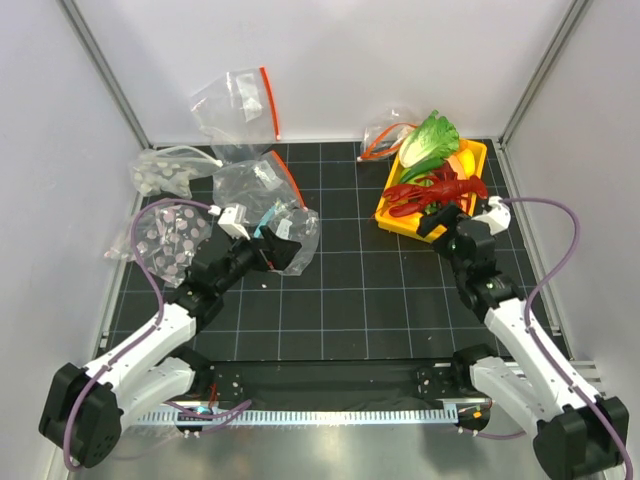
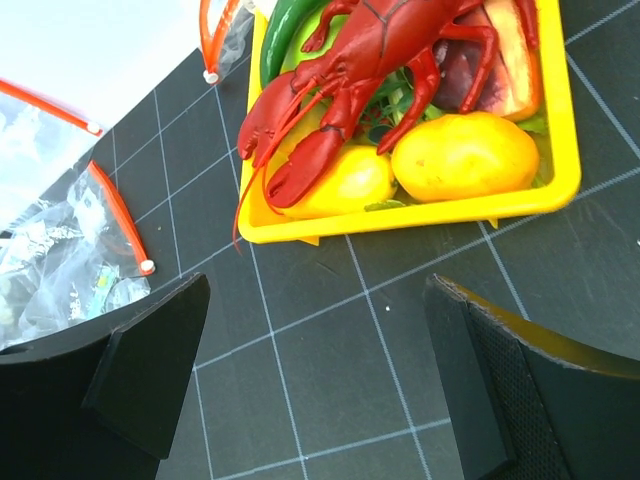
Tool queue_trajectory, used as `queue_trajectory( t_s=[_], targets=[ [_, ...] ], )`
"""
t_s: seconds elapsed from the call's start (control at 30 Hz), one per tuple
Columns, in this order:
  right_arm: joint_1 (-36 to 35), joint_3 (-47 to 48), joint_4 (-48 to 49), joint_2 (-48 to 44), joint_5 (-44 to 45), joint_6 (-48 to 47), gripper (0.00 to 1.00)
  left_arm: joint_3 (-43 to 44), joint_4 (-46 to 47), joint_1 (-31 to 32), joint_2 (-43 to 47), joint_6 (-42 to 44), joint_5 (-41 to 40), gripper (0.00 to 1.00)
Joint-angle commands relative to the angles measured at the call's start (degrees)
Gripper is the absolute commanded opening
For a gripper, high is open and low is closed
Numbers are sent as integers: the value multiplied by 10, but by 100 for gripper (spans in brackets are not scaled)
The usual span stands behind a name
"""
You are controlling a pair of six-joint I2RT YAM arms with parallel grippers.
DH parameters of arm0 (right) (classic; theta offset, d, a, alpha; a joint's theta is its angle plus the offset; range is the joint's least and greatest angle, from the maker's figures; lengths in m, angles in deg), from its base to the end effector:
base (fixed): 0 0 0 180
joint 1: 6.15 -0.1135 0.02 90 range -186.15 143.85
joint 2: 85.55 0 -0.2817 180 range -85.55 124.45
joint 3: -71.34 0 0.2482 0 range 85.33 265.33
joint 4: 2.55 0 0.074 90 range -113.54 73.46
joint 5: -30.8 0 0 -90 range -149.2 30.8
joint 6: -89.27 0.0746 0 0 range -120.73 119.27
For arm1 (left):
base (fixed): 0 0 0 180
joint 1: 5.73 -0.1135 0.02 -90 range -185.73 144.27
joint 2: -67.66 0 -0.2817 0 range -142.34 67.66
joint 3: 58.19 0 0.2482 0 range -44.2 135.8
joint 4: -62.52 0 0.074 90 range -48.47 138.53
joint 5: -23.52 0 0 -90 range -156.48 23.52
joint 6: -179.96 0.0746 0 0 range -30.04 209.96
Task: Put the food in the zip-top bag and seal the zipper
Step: Pick up the zipper food storage bag at the center of the board.
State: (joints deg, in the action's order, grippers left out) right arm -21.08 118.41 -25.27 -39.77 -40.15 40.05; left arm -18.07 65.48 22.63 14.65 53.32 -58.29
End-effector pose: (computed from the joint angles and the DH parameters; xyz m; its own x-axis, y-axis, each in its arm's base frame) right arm 0.2055 0.0296 0.2682 -0.2346 0.5764 -0.7828 0.2685 0.8123 0.5177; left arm 0.2045 -0.1224 0.2576 -0.4760 -0.4143 -0.7757 0.3858 0.6943 -0.6076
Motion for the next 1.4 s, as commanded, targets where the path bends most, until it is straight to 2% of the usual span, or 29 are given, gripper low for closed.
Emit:
queue_trajectory(
  t_s=[0.0, 0.1, 0.27, 0.47, 0.77, 1.1, 1.23, 1.37],
  targets=[
    [-5, 73, 16, 53, -7, -11, 96, 22, 26, 6, 5, 9, 6, 100],
    [-12, 129, 13, 118, -3, -9, 96, 25, 25, 9, 2, 3, 8, 100],
    [-62, 200, 35, 226, 70, 32, 96, 26, 25, 18, 6, -4, 13, 99],
    [-125, 388, -3, 405, 205, 81, 98, 25, 22, 24, 9, -10, 9, 98],
    [-135, 634, -40, 635, 273, 106, 98, 27, 11, 29, 23, -12, 2, 98],
    [-135, 808, -24, 812, 331, 106, 98, 22, 0, 30, 34, -22, -15, 97],
    [-135, 875, -29, 857, 345, 85, 98, 18, 5, 30, 26, -35, -19, 97],
    [-129, 898, -36, 888, 348, 77, 99, 19, 6, 31, 19, -47, -15, 97]
  ],
)
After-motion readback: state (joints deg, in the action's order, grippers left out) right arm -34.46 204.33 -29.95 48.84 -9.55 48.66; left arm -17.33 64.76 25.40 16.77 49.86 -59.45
